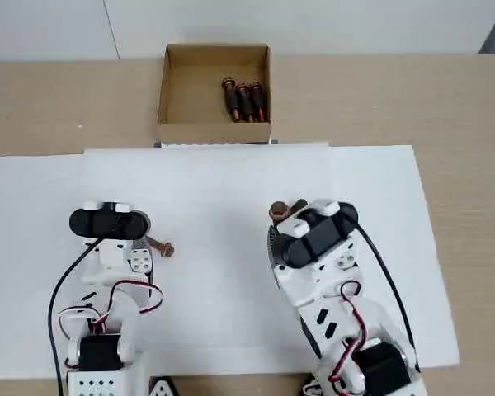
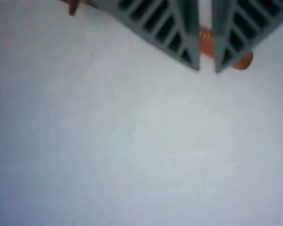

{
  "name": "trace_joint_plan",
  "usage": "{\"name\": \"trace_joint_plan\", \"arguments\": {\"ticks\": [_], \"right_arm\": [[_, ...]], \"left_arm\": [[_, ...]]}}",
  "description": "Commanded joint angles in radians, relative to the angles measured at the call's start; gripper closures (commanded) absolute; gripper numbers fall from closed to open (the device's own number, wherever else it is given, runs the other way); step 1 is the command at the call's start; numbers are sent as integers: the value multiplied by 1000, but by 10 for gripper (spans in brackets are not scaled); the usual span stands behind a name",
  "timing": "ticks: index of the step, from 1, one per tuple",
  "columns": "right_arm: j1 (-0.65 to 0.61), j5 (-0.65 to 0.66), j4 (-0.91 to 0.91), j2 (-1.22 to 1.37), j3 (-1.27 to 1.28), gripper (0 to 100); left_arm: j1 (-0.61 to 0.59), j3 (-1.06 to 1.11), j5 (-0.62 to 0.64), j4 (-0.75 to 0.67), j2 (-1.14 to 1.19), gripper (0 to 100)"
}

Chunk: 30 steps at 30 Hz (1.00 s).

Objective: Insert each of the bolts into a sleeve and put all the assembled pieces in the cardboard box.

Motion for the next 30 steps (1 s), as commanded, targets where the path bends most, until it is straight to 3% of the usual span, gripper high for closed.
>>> {"name": "trace_joint_plan", "arguments": {"ticks": [1, 6, 19, 30], "right_arm": [[8, -17, -7, 140, -169, 995], [38, -74, -77, 455, -371, 995], [85, -63, -390, 1239, -853, 995], [84, 71, -585, 1799, -1226, 995]], "left_arm": [[0, -7, 8, 3, -8, 994], [0, -7, 9, 3, -8, 994], [0, -7, 9, 3, -8, 994], [0, -7, 9, 3, -8, 994]]}}
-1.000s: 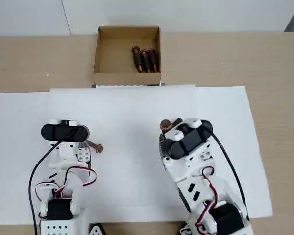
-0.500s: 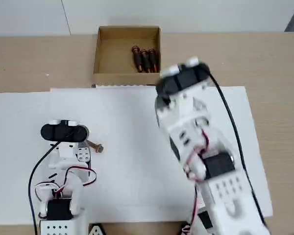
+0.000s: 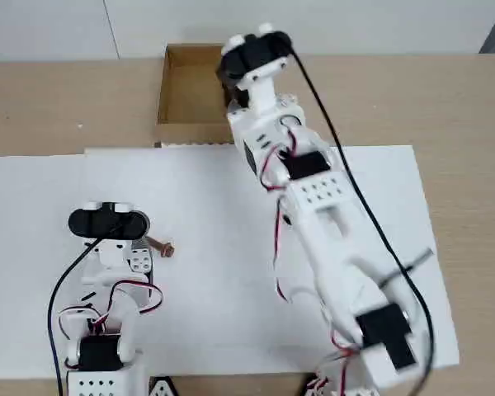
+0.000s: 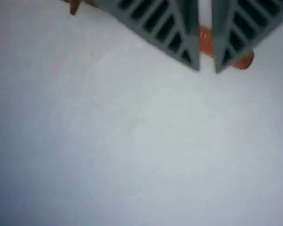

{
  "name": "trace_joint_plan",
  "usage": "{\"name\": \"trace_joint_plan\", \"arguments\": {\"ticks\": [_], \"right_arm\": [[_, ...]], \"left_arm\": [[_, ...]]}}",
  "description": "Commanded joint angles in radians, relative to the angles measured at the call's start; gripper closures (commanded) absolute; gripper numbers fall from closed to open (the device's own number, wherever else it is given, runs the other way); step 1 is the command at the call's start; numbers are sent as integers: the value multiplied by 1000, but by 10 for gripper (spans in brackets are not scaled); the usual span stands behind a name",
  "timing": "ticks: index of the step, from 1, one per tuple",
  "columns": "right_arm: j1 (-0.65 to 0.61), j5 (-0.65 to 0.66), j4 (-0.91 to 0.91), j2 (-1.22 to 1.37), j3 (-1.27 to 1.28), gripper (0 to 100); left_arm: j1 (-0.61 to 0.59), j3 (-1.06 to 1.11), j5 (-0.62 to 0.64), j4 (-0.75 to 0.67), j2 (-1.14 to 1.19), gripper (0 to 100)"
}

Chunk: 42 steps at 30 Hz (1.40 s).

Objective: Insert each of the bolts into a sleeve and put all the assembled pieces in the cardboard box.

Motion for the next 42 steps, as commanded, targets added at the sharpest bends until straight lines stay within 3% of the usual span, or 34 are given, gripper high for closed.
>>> {"name": "trace_joint_plan", "arguments": {"ticks": [1, 15, 22, 28, 35, 42], "right_arm": [[5, 46, -56, 137, -173, 995], [1, 84, -45, 550, -508, 991], [-25, 118, -45, 599, -545, 983], [-31, 118, -1, 599, -545, 835], [-27, 120, 30, 593, -595, 843], [-33, 120, 203, 591, -809, 843]], "left_arm": [[-2, -7, 6, 3, -8, 994], [-8, -7, 26, 3, -9, 994], [-8, -7, 26, 3, -9, 994], [-8, -7, 26, 3, -9, 994], [-8, -7, 26, 3, -9, 994], [-8, -7, 25, 3, -9, 994]]}}
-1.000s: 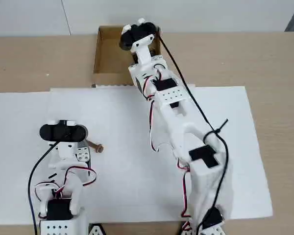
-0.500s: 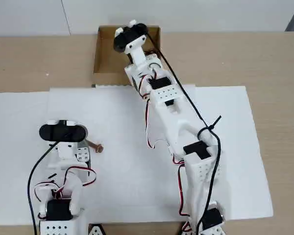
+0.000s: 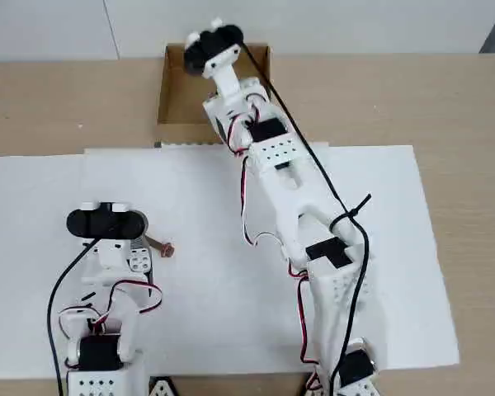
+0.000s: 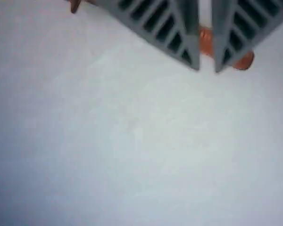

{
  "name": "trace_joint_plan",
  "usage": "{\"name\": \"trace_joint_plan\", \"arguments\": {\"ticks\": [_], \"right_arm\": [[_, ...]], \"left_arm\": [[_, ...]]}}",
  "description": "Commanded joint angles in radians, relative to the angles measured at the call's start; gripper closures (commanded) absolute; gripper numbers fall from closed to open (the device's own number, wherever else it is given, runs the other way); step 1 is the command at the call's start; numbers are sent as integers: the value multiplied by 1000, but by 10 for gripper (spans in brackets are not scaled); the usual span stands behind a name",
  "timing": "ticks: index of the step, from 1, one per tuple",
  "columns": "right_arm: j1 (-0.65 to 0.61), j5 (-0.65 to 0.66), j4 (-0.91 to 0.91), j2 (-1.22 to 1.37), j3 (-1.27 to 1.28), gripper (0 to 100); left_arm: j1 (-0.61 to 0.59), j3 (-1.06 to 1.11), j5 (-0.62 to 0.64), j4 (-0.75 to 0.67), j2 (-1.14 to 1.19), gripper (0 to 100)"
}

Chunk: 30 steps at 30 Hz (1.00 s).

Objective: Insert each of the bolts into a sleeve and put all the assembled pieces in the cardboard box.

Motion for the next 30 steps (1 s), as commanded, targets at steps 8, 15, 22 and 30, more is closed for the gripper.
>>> {"name": "trace_joint_plan", "arguments": {"ticks": [8, 15, 22, 30], "right_arm": [[-7, 5, 438, -21, -486, 845], [-5, 3, 727, -18, -698, 846], [-31, -95, 1023, -18, -848, 845], [-30, -256, 1135, -24, -928, 845]], "left_arm": [[-5, -7, 6, 3, -9, 994], [-5, -7, 6, 3, -9, 994], [-5, -7, 6, 3, -9, 994], [-5, -7, 6, 3, -9, 994]]}}
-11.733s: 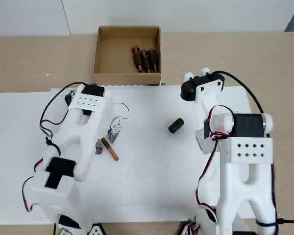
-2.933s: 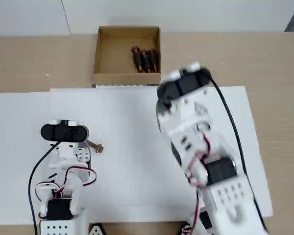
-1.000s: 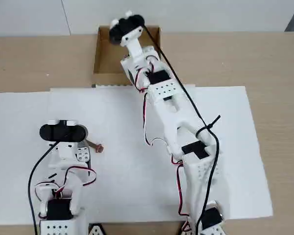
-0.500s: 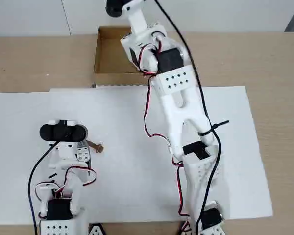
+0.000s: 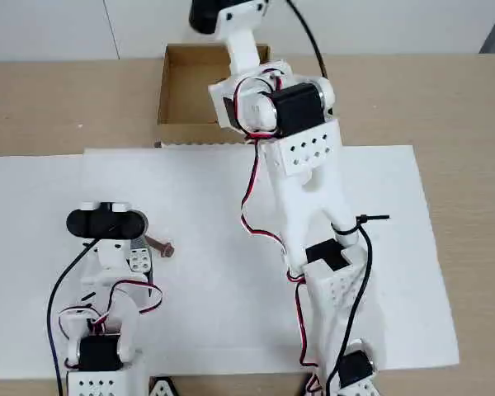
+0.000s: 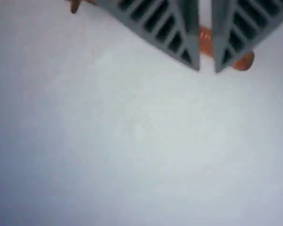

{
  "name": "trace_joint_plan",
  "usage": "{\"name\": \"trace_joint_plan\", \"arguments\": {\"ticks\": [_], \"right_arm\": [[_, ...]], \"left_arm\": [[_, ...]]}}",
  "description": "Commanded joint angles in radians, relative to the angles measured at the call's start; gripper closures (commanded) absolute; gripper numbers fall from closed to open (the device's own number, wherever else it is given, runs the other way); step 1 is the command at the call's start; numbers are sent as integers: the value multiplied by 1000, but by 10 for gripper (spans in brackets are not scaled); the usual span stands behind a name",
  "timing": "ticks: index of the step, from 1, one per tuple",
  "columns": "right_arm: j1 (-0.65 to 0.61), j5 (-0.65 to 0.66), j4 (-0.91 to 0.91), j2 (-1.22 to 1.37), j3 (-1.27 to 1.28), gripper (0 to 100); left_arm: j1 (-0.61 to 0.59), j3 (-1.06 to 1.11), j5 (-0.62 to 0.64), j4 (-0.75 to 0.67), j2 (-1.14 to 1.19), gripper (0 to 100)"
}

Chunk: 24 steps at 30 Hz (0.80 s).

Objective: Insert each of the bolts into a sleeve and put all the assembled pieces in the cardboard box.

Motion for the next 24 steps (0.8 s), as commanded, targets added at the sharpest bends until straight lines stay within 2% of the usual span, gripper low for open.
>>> {"name": "trace_joint_plan", "arguments": {"ticks": [1, 7, 11, 15, 24], "right_arm": [[2, -40, 13, -35, -41, 853], [1, -40, 13, -145, 2, 984], [8, -52, 13, -280, 178, 946], [12, -127, 12, -449, 442, 906], [15, -302, 5, -723, 957, 902]], "left_arm": [[-5, -7, 6, 3, -9, 994], [-2, -7, 5, 3, -9, 994], [2, -7, 3, 3, -9, 994], [3, -7, 3, 3, -9, 994], [3, -7, 3, 3, -9, 994]]}}
